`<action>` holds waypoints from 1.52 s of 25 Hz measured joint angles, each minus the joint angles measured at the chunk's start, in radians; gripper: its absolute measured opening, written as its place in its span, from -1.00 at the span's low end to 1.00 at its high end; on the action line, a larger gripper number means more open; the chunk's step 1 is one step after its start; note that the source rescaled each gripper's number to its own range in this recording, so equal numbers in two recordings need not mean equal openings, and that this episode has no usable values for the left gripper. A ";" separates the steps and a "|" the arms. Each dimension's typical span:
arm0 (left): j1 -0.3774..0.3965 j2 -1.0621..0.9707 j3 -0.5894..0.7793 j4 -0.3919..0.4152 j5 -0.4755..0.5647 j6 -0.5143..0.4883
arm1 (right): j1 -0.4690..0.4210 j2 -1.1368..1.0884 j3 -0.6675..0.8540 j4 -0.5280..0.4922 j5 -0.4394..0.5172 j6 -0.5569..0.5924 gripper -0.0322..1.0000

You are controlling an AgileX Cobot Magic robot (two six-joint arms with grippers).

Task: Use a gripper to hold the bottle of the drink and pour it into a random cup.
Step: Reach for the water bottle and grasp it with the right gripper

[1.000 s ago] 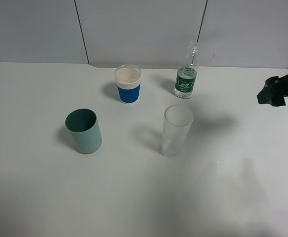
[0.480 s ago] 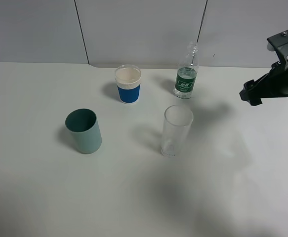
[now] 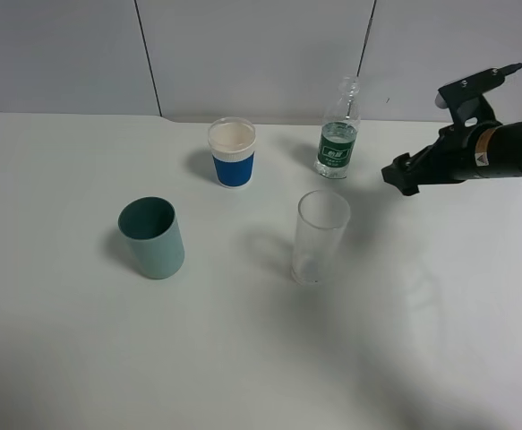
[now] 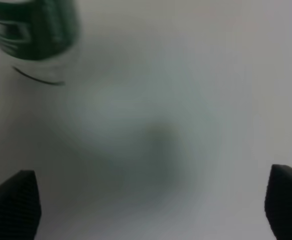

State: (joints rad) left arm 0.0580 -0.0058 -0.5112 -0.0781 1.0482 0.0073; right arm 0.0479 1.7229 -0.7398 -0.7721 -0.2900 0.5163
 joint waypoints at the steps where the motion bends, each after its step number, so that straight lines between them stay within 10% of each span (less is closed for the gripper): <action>1: 0.000 0.000 0.000 0.000 0.000 0.000 | 0.000 0.014 0.000 -0.039 -0.044 0.021 0.90; 38: 0.000 0.000 0.000 0.000 0.000 0.000 | 0.010 0.426 -0.375 -0.250 -0.311 -0.034 0.99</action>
State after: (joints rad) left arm 0.0580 -0.0058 -0.5112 -0.0781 1.0482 0.0073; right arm 0.0583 2.1485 -1.1147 -1.0221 -0.6008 0.4819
